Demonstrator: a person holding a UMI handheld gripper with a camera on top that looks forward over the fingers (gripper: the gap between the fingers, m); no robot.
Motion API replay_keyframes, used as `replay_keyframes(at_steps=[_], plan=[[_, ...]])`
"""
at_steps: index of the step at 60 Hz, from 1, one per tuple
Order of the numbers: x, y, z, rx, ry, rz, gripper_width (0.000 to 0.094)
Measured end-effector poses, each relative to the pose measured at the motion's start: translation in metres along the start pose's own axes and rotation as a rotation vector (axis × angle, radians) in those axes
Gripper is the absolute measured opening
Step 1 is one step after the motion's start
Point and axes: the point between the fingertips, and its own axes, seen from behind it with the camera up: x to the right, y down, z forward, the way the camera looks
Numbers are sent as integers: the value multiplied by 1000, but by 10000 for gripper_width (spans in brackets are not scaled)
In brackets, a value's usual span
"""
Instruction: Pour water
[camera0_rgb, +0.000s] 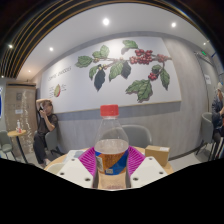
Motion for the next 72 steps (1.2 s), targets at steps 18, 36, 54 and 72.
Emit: replay_keyframes(at_steps=[18,36,54,72], plan=[[-5,-1,0,-11,-23,-60,384],[-1,3,-15,-103,-5,-90,826],[2,21,-150,-144,-64,-95,855],[54,58,-259,-187,28,-34,846]])
